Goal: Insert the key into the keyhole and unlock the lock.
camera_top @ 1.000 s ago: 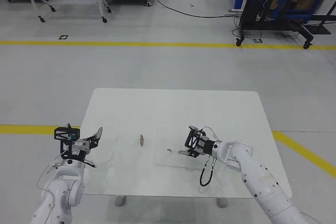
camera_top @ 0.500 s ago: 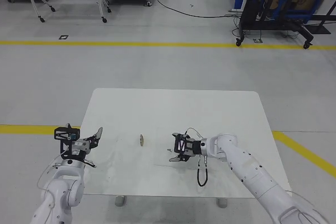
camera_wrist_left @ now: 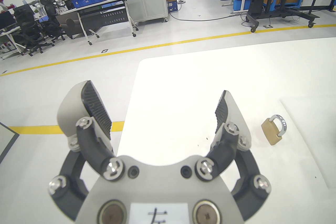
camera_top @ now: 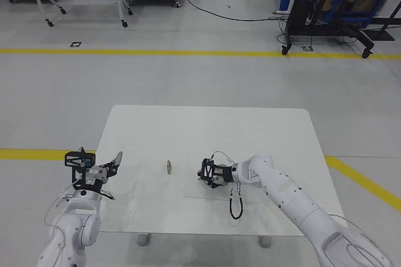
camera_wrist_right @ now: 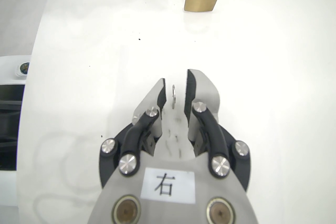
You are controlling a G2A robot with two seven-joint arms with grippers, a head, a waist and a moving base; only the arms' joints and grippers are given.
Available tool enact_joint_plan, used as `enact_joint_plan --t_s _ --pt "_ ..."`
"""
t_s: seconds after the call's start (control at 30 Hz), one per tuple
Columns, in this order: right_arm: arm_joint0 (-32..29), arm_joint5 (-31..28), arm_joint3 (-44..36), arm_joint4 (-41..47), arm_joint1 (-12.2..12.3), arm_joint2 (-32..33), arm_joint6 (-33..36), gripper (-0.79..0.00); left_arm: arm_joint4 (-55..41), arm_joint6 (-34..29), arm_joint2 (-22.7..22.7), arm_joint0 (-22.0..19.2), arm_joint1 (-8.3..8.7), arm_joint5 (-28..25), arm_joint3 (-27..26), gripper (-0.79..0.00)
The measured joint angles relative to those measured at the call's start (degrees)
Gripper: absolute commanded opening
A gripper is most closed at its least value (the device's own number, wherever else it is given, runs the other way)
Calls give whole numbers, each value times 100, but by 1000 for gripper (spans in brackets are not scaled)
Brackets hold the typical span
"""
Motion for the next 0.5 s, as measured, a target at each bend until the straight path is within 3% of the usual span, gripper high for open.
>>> enact_joint_plan --t_s 0.5 --pt "-99 133 -446 -565 144 111 -422 -785 0 0 0 0 0 0 0 0"
